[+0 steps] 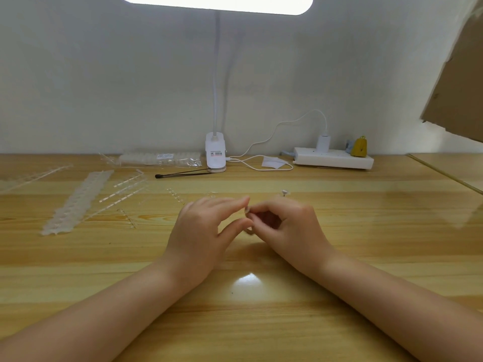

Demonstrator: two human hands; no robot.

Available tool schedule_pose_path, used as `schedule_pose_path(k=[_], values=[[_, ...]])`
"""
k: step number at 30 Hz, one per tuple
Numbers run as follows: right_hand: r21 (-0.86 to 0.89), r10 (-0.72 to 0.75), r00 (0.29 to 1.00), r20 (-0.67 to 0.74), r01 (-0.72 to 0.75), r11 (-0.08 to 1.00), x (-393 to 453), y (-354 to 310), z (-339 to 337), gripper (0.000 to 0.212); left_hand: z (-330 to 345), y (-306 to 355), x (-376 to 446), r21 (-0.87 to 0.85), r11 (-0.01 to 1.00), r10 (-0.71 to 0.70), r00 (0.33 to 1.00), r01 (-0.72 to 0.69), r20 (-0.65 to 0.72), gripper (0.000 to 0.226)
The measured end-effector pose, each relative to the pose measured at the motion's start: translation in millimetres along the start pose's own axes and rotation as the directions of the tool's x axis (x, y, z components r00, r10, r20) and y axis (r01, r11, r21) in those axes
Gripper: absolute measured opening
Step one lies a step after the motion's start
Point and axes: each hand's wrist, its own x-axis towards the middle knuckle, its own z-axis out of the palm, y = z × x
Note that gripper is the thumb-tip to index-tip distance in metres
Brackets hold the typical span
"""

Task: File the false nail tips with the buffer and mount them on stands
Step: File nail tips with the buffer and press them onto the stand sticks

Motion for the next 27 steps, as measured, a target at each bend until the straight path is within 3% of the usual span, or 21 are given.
schedule_pose_path(k=[4, 6, 11, 20, 25, 27], values=[[0.137, 0.220, 0.974, -0.054, -0.211, 0.968, 1, 4, -1, 0.001, 2, 1, -1, 0.175, 0.984, -0.001, 0.999, -0.006, 0.040, 0.029], [0.135, 0.266, 0.964, -0.029, -0.260, 0.956, 1, 7, -2, 0.005, 1, 1, -1, 0.253, 0.968, -0.036, 0.990, 0.002, 0.133, 0.025], [-0.117, 0.366, 0.930, 0.035, -0.360, 0.925, 2, 12, 0, 0.005, 2, 2, -2, 0.295, 0.952, -0.006, 0.954, -0.087, 0.300, 0.046], [-0.267, 0.380, 0.911, 0.158, -0.332, 0.905, 5, 4, -2, 0.017, 3, 1, -2, 0.328, 0.936, 0.029, 0.955, -0.130, 0.295, 0.047], [-0.512, 0.214, 0.977, -0.017, -0.192, 0.837, 11, 4, -33, 0.040, -1, 2, -2, 0.376, 0.919, -0.013, 0.946, -0.116, 0.325, 0.062], [-0.607, 0.315, 0.948, -0.035, -0.271, 0.747, 23, 19, -58, 0.046, -1, 1, -1, 0.399, 0.911, -0.058, 0.928, -0.101, 0.367, 0.075]])
